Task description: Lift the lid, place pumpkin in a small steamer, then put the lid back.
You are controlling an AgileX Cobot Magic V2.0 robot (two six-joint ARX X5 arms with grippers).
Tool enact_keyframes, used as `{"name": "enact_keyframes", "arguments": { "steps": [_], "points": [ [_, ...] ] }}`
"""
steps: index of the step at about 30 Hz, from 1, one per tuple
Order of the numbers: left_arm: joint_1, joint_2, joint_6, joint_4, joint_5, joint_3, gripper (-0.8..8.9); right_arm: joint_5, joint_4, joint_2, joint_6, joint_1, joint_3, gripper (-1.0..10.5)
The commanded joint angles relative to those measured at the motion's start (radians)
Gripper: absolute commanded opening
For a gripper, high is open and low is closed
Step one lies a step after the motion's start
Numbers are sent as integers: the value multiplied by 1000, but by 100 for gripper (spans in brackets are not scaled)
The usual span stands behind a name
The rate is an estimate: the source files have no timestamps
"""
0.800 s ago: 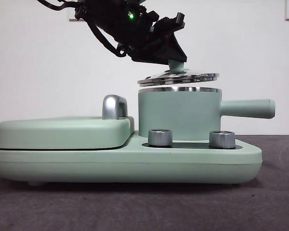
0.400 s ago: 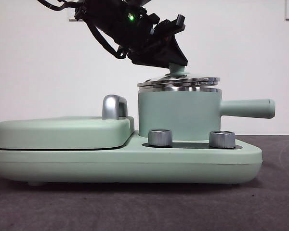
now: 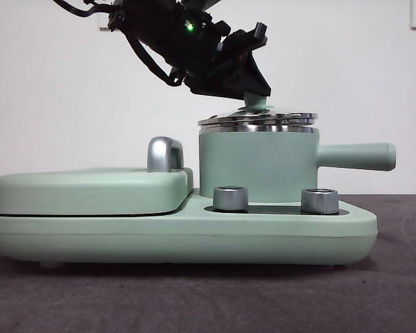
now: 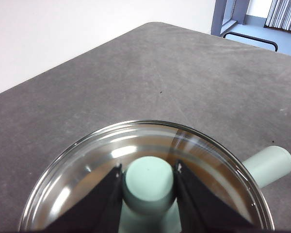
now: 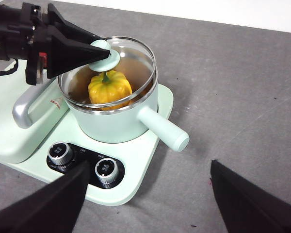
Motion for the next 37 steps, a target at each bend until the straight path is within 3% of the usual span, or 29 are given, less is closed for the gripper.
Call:
{"name": "enact_keyframes", "arguments": {
  "steps": [1,14,16,22,29,37],
  "points": [
    [-10,27,10,22,8,32,12,2,10,3,13,5,5,385],
    [-11,52,10,7,9,32,13,2,10,3,13,5,5,385],
    [-11,52,6,6,9,32,57,2,10,3,13,5,5,385],
    [-11,43,-7,-14,9,32,319,2,10,3,13,5,5,385],
    [-9,-21,-32,-112,9,32,321,1,10,3,13,5,5,385],
    [20,-179,-149,-319,14,32,321,1,5,3,13,5,5,385]
  ]
}}
